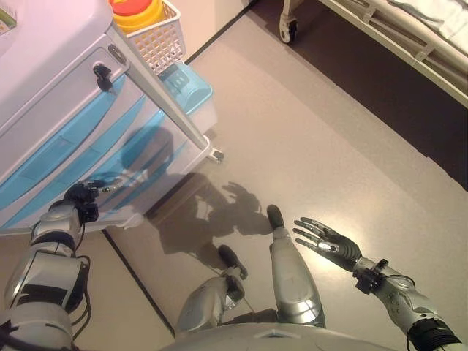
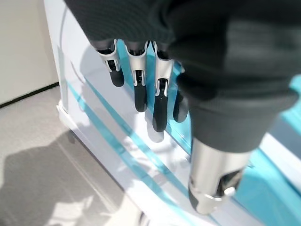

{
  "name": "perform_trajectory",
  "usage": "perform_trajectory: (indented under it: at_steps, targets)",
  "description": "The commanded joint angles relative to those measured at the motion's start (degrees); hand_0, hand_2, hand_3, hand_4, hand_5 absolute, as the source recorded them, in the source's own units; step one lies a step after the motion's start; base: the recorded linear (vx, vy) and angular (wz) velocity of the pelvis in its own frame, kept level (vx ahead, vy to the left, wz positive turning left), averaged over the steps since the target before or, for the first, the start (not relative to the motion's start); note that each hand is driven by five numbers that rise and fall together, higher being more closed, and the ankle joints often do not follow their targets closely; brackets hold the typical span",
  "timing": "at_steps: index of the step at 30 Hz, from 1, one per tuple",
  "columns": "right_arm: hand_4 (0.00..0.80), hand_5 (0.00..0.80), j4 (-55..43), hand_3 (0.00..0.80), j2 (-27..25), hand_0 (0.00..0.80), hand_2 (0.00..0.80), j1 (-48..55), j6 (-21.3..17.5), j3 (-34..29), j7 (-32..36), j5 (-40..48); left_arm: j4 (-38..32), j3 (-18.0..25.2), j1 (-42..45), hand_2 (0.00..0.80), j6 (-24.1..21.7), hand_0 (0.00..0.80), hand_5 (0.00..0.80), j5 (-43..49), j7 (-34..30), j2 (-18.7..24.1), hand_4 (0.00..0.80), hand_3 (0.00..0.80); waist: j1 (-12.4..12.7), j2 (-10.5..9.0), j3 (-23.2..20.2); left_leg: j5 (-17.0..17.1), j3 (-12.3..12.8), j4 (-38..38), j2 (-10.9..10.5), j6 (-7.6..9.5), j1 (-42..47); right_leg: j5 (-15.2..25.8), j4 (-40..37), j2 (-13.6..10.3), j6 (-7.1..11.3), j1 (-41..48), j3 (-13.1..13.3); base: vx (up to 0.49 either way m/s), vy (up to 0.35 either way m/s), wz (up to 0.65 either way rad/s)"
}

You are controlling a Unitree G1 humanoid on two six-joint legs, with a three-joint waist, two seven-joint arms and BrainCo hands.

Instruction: Open the drawer and pick up the medicine

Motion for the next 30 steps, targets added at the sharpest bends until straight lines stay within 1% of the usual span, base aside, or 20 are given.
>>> perform_trajectory:
  at_steps: [1, 5, 8, 11, 14, 16, 17, 20, 21, 22, 23, 25, 26, 28, 30]
  targets:
    - [0.000, 0.000, -2.21, 0.000, 0.41, 0.000, 0.000, -0.95, -2.90, 4.20, -0.48, 3.76, 1.38, 2.41, -3.26, 0.000, -0.81, 0.000, 0.000, -1.85, 1.88, 7.97, 0.000, 0.000, -0.14, -2.12, 1.08, -7.71, -5.52, 13.33, 0.49, 0.31, -9.99, -11.43, 13.21, -1.55, 2.95, -4.28, -0.66, -0.083, -0.028, 0.02]
    - [0.000, 0.000, -2.64, 0.000, 0.83, 0.000, 0.000, -1.88, -3.15, 4.89, -1.67, 4.64, 1.67, 1.18, -5.50, 0.000, -0.22, 0.000, 0.000, -2.23, 1.77, 8.56, 0.000, 0.000, 0.16, -2.62, 1.30, -8.22, -5.67, 14.92, 0.61, 0.58, -12.12, -11.06, 14.03, -1.31, 3.04, -6.36, -0.35, -0.028, -0.014, 0.04]
    - [0.000, 0.000, -2.78, 0.000, 1.47, 0.000, 0.000, -1.89, -3.51, 5.34, -1.79, 4.98, 1.81, 1.30, -5.53, 0.000, -0.33, 0.000, 0.000, -3.86, 0.57, 8.34, 0.000, 0.000, 0.38, -2.95, 1.30, -8.41, -6.01, 15.36, 0.56, 0.78, -12.82, -11.00, 14.74, -1.06, 3.17, -7.34, 0.09, -0.009, -0.026, -0.09]
    - [0.000, 0.000, -3.07, 0.000, 2.35, 0.000, 0.000, -1.74, -4.05, 5.74, -1.67, 3.99, 0.43, 1.31, -5.01, 0.000, -1.20, 0.000, 0.000, -5.11, -2.51, 7.16, 0.000, 0.000, 0.71, -3.23, 1.30, -8.38, -6.08, 15.05, 0.54, 0.96, -12.93, -10.92, 15.10, -0.93, 3.23, -7.81, 0.04, -0.026, -0.064, -0.08]
    - [0.000, 0.000, -3.36, 0.000, 2.84, 0.000, 0.000, -1.53, -4.23, 5.52, -1.47, 3.06, -2.84, 1.61, -2.88, 0.000, -1.39, 0.000, 0.000, -7.79, -7.90, 5.13, 0.000, 0.000, 1.18, -3.26, 1.30, -8.32, -6.20, 14.46, 0.49, 0.98, -12.33, -10.94, 14.85, -0.97, 3.37, -7.17, -0.51, -0.027, -0.068, -0.01]
    - [0.000, 0.000, -3.27, 0.000, 3.26, 0.000, 0.000, -1.44, -4.44, 5.27, -1.61, 1.81, -5.36, 1.73, -0.92, 0.000, -0.94, 0.000, 0.000, -8.48, -11.91, 3.12, 0.000, 0.000, 1.55, -3.20, 1.30, -8.14, -6.36, 13.93, 0.46, 0.88, -11.73, -11.04, 14.70, -1.07, 3.42, -6.46, -1.00, -0.026, -0.078, 0.00]
    - [0.000, 0.000, -3.46, 0.000, 3.38, 0.000, 0.000, -1.49, -4.36, 5.15, -1.99, 1.39, -7.87, 1.26, 0.68, 0.000, -1.41, 0.000, 0.000, -9.15, -13.14, 1.73, 0.000, 0.000, 1.92, -3.11, 1.30, -7.94, -6.56, 13.45, 0.33, 0.85, -11.27, -11.04, 14.38, -1.14, 3.42, -5.82, -1.30, -0.026, -0.093, 0.01]
    - [0.000, 0.000, -4.16, 0.000, 3.54, 0.000, 0.000, -1.84, -5.02, 4.97, -3.22, -0.77, -14.26, 0.54, 5.15, 0.000, 0.78, 0.000, 0.000, -11.22, -17.65, -2.26, 0.000, 0.000, 3.01, -2.77, 1.29, -7.48, -7.25, 11.95, -0.05, 0.67, -9.81, -11.24, 13.51, -1.29, 3.36, -3.90, -2.33, -0.035, -0.111, 0.08]
    - [0.000, 0.000, -4.41, 0.000, 3.83, 0.000, 0.000, -2.26, -4.97, 4.73, -4.04, -1.09, -17.71, 0.22, 7.91, 0.000, 1.71, 0.000, 0.000, -12.37, -18.04, -4.63, 0.000, 0.000, 3.69, -2.63, 1.27, -7.26, -7.73, 11.30, -0.22, 0.64, -9.03, -11.30, 13.09, -1.33, 3.24, -2.81, -2.94, -0.033, -0.126, 0.19]
    - [0.000, 0.000, -4.71, 0.000, 4.06, 0.000, 0.000, -2.71, -4.91, 4.73, -4.52, -1.13, -19.63, -0.03, 9.79, 0.000, 2.01, 0.000, 0.000, -12.74, -18.54, -6.24, 0.000, 0.000, 4.18, -2.54, 1.25, -7.13, -8.13, 10.85, -0.36, 0.60, -8.44, -11.39, 12.74, -1.36, 3.17, -1.94, -3.35, -0.090, -0.177, 0.13]
    - [0.000, 0.000, -5.18, 0.000, 4.17, 0.000, 0.000, -3.39, -5.15, 4.94, -5.44, -1.22, -22.02, -0.42, 12.35, 0.000, 2.00, 0.000, 0.000, -13.89, -19.76, -8.43, 0.000, 0.000, 5.01, -2.58, 0.69, -5.60, -8.08, 9.82, -0.43, 0.77, -8.45, -10.11, 11.47, -1.32, 2.65, -1.46, -3.97, -0.081, -0.175, 0.06]
    - [0.000, 0.000, -5.68, 0.000, 4.76, 0.000, 0.000, -4.15, -5.19, 5.10, -7.73, -1.50, -25.90, -0.92, 16.52, 0.000, 3.85, 0.000, 0.000, -16.11, -20.58, -12.09, 0.000, 0.000, 6.25, -2.53, -0.24, -5.29, -8.94, 8.80, -0.60, 0.57, -7.49, -10.36, 10.68, -1.43, 2.49, 0.24, -5.13, -0.033, -0.164, 0.05]
    - [0.000, 0.000, -5.68, 0.000, 5.03, 0.000, 0.000, -4.43, -4.90, 5.12, -8.33, -1.61, -26.68, -1.14, 17.59, 0.000, 4.24, 0.000, 0.000, -16.44, -20.82, -13.10, 0.000, 0.000, 6.55, -2.49, -0.51, -5.15, -9.23, 8.32, -0.65, 0.53, -7.12, -10.44, 10.42, -1.38, 2.44, 0.73, -5.40, 0.004, -0.157, 0.15]
    - [0.000, 0.000, -5.58, 0.000, 6.14, 0.000, 0.000, -5.32, -4.07, 5.46, -10.52, -1.95, -29.64, -3.04, 21.96, 0.000, 4.05, 0.000, 0.000, -18.17, -21.75, -16.72, 0.000, 0.000, 7.76, -2.37, -1.72, -4.21, -10.61, 5.78, -0.82, 0.29, -5.53, -10.62, 8.99, -1.00, 2.22, 2.89, -6.39, 0.011, -0.174, 0.18]
    - [0.000, 0.000, -5.31, 0.000, 7.11, 0.000, 0.000, -5.43, -3.33, 5.68, -12.44, -2.57, -31.63, -3.54, 24.89, 0.000, 6.36, 0.000, 0.000, -20.54, -21.81, -19.23, 0.000, 0.000, 8.53, -2.33, -2.72, -3.59, -11.49, 4.09, -0.87, 0.09, -4.28, -10.86, 8.15, -0.70, 2.14, 4.39, -7.09, 0.011, -0.171, 0.20]
